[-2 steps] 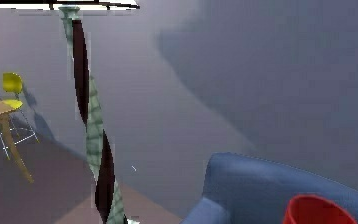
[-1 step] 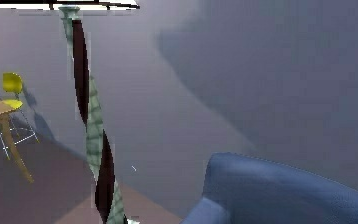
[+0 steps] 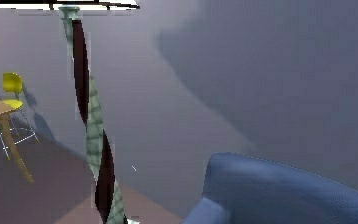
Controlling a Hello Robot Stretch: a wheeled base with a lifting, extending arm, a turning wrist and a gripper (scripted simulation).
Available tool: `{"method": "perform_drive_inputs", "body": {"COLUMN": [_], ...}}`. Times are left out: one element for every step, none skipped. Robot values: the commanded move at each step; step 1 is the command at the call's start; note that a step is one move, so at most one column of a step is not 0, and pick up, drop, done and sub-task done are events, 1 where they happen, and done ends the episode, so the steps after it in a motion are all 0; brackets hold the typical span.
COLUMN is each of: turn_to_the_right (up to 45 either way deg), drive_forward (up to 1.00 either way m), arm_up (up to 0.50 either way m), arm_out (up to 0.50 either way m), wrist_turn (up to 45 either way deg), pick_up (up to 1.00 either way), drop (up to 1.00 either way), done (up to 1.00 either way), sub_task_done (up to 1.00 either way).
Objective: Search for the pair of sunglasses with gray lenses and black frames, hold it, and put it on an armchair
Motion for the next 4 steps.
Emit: {"method": "perform_drive_inputs", "body": {"turn_to_the_right": [0.0, 0.0, 0.0, 0.0], "drive_forward": [0.00, 0.00, 0.00, 0.00], "arm_up": [0.00, 0.10, 0.00, 0.00], "arm_out": [0.00, 0.00, -0.08, 0.00], "wrist_turn": [0.0, 0.0, 0.0, 0.0], "pick_up": [0.00, 0.00, 0.00, 0.00], "drop": [1.00, 0.00, 0.00, 0.00], "done": [0.00, 0.00, 0.00, 1.00], "sub_task_done": [0.00, 0.00, 0.00, 0.00]}}
